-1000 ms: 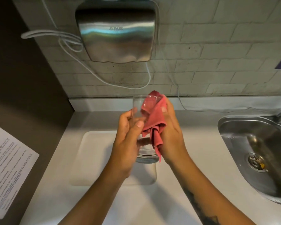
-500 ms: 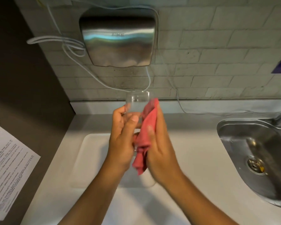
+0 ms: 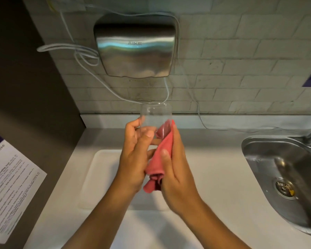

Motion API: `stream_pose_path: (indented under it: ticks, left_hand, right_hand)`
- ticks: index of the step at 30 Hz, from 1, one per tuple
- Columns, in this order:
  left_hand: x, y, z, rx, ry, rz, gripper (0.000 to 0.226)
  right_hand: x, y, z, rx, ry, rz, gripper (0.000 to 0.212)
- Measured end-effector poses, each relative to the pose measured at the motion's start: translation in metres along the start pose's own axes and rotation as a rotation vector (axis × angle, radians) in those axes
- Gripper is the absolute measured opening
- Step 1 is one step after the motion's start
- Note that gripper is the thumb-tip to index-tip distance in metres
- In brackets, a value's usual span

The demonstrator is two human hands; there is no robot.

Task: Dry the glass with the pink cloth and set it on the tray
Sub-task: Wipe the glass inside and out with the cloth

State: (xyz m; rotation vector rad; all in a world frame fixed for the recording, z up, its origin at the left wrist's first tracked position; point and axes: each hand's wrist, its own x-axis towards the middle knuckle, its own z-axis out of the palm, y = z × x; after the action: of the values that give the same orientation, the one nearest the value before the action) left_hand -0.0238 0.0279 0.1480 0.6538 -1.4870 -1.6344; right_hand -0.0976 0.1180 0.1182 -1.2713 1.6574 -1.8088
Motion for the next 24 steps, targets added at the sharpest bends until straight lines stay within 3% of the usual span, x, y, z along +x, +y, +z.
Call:
stream_pose_path:
  ticks: [4,9,12,16,21,24]
  left_hand:
    - [-0.003,-0.003,0.006,0.020,-0.050,-0.097,0.047]
    - [-0.014,0.000,0.015,0.308,0.057,0.061,0.056]
    - [-0.025,-0.006,0.014,0.417,0.043,0.063,0.057]
    - [-0.025,-0.008,0.012,0.410,0.047,-0.001,0.064]
    - [-0.011,0.000,0.011,0.259,0.055,-0.025,0.046]
    - [-0.009,0.001,0.009,0.261,-0.020,0.006,0.053]
  right_hand:
    - [0.034,-0.015,-0.012,0.093,0.152,0.082,0.059]
    - [0.030,-0.012,-0.014,0.109,0.201,0.128,0.050]
    - [0.027,-0.012,-0.016,0.057,0.192,0.131,0.054]
    - [0.018,-0.010,-0.014,0.060,0.127,0.124,0.061]
    - [-0.014,0.003,-0.002,0.185,-0.010,0.166,0.063]
    - [-0.015,0.000,-0.002,0.121,0.013,0.115,0.060]
